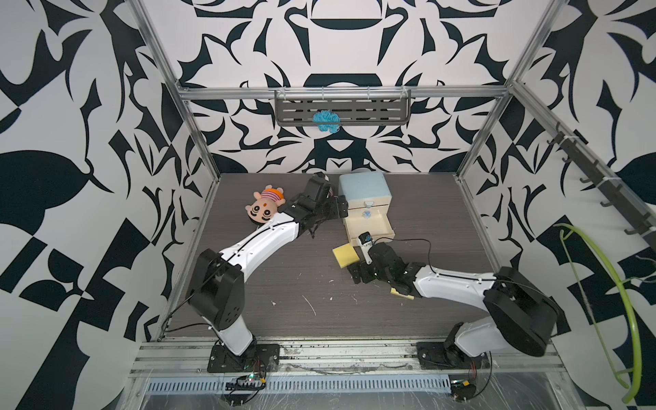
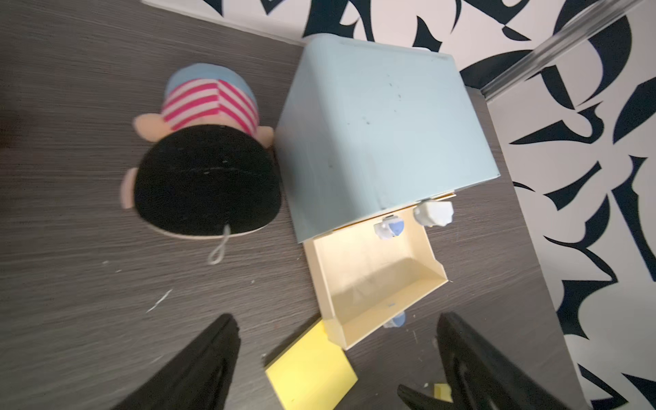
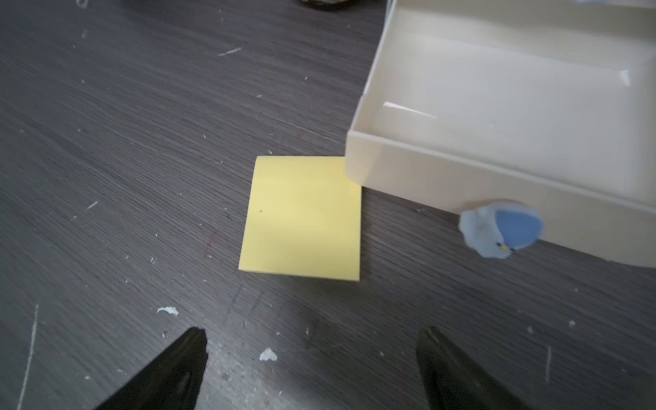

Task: Please put the sticky notes in the drawer by color
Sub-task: Open the drawer in the storage box, then pick up the sticky notes from the center of the board.

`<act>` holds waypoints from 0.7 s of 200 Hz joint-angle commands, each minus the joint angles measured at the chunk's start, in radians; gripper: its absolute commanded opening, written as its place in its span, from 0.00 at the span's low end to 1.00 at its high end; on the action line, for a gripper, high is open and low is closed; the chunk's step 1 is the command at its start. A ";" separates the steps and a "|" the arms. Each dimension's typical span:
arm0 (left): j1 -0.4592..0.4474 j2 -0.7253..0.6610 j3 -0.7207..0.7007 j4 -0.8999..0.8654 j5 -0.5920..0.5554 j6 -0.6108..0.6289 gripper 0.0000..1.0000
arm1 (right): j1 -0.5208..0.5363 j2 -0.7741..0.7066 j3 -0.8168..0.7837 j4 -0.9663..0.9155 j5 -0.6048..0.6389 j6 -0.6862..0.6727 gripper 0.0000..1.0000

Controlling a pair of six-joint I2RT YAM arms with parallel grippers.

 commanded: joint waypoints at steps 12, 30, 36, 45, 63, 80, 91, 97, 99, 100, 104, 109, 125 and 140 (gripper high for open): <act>0.058 -0.076 -0.173 0.013 -0.095 -0.006 0.96 | 0.045 0.098 0.147 -0.122 0.129 -0.071 0.99; 0.079 -0.110 -0.232 -0.002 -0.103 -0.010 0.98 | 0.046 0.145 0.194 -0.145 0.140 -0.078 0.99; 0.084 -0.119 -0.246 -0.006 -0.104 -0.010 0.99 | 0.046 0.158 0.207 -0.151 0.142 -0.080 0.99; 0.092 -0.127 -0.263 -0.007 -0.103 -0.010 0.99 | 0.046 0.179 0.227 -0.158 0.144 -0.084 0.99; 0.098 -0.135 -0.282 -0.009 -0.104 -0.010 1.00 | 0.046 0.216 0.262 -0.172 0.149 -0.085 0.99; 0.098 -0.129 -0.279 -0.010 -0.103 -0.003 0.99 | 0.046 0.241 0.277 -0.171 0.154 -0.075 0.99; 0.098 -0.123 -0.274 -0.014 -0.100 0.003 0.99 | 0.045 0.256 0.284 -0.167 0.164 -0.063 0.99; 0.098 -0.119 -0.271 -0.016 -0.097 0.006 0.99 | 0.045 0.266 0.288 -0.163 0.165 -0.059 0.99; 0.098 -0.119 -0.271 -0.015 -0.100 0.007 0.99 | 0.045 0.269 0.288 -0.162 0.165 -0.057 0.99; 0.098 -0.119 -0.270 -0.016 -0.099 0.008 0.99 | 0.046 0.270 0.290 -0.162 0.165 -0.055 0.99; 0.098 -0.117 -0.268 -0.017 -0.097 0.010 0.99 | 0.046 0.277 0.293 -0.161 0.165 -0.050 0.99; 0.098 -0.114 -0.267 -0.018 -0.097 0.013 0.99 | 0.046 0.284 0.294 -0.159 0.165 -0.044 0.99; 0.098 -0.111 -0.263 -0.020 -0.093 0.018 0.99 | 0.045 0.304 0.300 -0.158 0.162 -0.028 0.99; 0.099 -0.113 -0.264 -0.020 -0.093 0.019 0.99 | 0.045 0.322 0.300 -0.155 0.153 -0.010 0.99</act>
